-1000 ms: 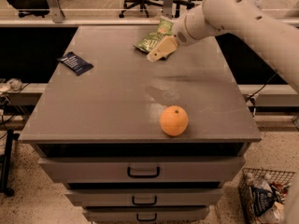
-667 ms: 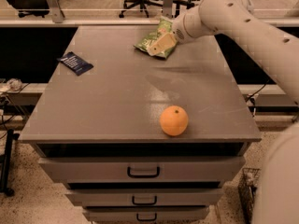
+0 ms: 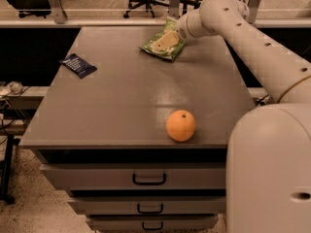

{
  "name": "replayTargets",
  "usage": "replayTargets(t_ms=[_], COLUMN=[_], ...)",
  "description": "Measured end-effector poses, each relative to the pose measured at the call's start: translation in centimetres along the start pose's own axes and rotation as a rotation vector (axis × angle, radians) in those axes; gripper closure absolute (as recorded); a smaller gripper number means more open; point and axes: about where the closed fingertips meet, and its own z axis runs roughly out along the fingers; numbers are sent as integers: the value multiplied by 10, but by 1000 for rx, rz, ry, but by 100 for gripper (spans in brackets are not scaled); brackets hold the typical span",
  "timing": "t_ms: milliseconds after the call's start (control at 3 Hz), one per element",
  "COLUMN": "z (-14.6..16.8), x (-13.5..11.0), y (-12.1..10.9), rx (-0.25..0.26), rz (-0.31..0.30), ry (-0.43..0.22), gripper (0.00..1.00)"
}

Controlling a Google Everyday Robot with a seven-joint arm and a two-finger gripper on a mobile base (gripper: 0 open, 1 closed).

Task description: Pick green jalapeno chip bag

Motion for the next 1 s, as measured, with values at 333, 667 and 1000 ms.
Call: replayTargets(t_ms=[333, 667, 1000], z=[14, 22, 19], x=[1, 6, 5], y=[-4, -1, 1], rx=[-9, -27, -39], rz=[17, 22, 9], ry=[-7, -3, -8], gripper=[18, 42, 65])
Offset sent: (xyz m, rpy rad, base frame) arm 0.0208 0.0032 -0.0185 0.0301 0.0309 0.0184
